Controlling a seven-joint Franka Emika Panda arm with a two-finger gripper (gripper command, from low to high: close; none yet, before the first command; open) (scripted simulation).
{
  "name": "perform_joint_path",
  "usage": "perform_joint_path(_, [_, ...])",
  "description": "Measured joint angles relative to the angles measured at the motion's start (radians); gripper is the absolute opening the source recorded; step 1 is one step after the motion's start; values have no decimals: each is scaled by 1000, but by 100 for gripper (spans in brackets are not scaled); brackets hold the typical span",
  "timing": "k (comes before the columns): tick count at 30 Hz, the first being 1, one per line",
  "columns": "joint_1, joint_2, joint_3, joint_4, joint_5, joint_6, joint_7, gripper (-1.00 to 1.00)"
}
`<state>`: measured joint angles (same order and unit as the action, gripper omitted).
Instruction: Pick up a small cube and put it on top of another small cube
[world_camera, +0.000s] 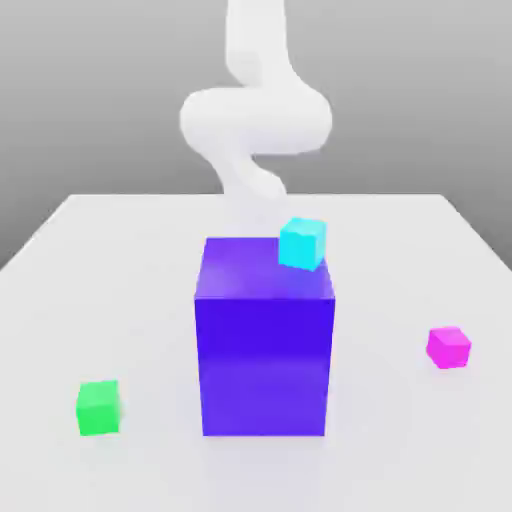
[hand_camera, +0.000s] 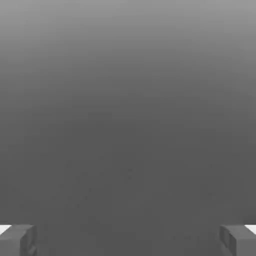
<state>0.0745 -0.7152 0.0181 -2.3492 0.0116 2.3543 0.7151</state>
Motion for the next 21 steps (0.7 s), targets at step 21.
perform_joint_path(21, [576,737,266,-421,-44,472,-631,0])
